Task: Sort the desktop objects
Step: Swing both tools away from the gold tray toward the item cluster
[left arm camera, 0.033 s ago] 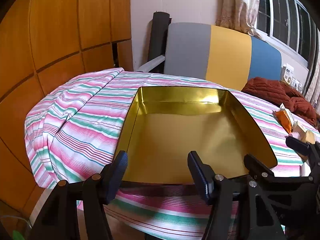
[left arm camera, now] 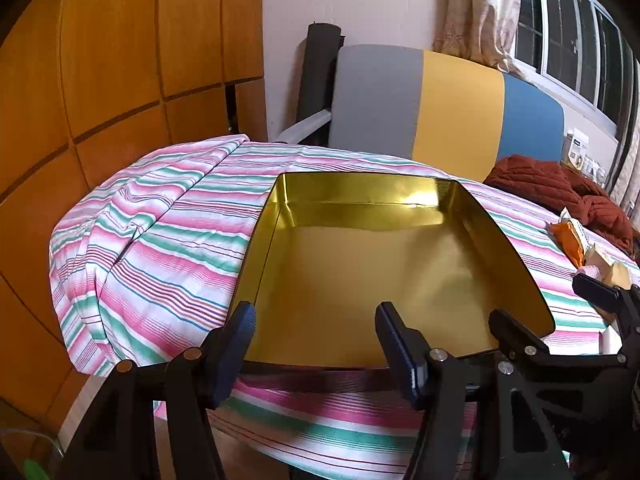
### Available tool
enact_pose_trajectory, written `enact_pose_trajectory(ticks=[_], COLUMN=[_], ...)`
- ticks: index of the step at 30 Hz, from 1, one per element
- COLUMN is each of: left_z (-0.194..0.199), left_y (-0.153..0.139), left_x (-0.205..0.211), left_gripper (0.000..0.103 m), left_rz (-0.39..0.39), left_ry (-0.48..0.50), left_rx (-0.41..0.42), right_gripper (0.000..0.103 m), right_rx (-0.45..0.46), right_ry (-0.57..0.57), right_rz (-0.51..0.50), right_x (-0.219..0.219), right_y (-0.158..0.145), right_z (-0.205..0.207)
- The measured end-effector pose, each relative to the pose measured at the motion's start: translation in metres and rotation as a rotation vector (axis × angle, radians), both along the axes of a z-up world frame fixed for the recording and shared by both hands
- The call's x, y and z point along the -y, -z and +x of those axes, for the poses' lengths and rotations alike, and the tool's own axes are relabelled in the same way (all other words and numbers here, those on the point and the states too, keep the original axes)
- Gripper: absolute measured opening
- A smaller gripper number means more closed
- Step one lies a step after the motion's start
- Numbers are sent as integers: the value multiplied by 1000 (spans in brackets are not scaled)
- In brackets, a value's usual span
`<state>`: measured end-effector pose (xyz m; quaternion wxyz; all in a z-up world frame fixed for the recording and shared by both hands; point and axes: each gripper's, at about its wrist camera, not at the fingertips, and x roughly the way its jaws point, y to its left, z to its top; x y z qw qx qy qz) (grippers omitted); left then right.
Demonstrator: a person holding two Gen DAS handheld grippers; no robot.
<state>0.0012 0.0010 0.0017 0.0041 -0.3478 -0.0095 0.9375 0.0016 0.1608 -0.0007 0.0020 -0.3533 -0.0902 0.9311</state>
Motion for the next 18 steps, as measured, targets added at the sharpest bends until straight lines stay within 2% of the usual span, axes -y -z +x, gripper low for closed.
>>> enact_pose_trajectory(ticks=[4, 7, 18], left_z=[5, -2, 9], left_y=[2, 5, -8], left_x=[-6, 1, -14], left_gripper=[63, 63, 63], left_rz=[-37, -28, -51], left_ry=[2, -10, 9], left_rx=[-14, 1, -7], right_gripper=[103, 103, 103], right_rx=[1, 1, -19], right_ry=[10, 17, 72], right_rz=[-22, -35, -61], right_x=[-3, -6, -27], right_y=[-2, -2, -1], right_z=[-1, -2, 7])
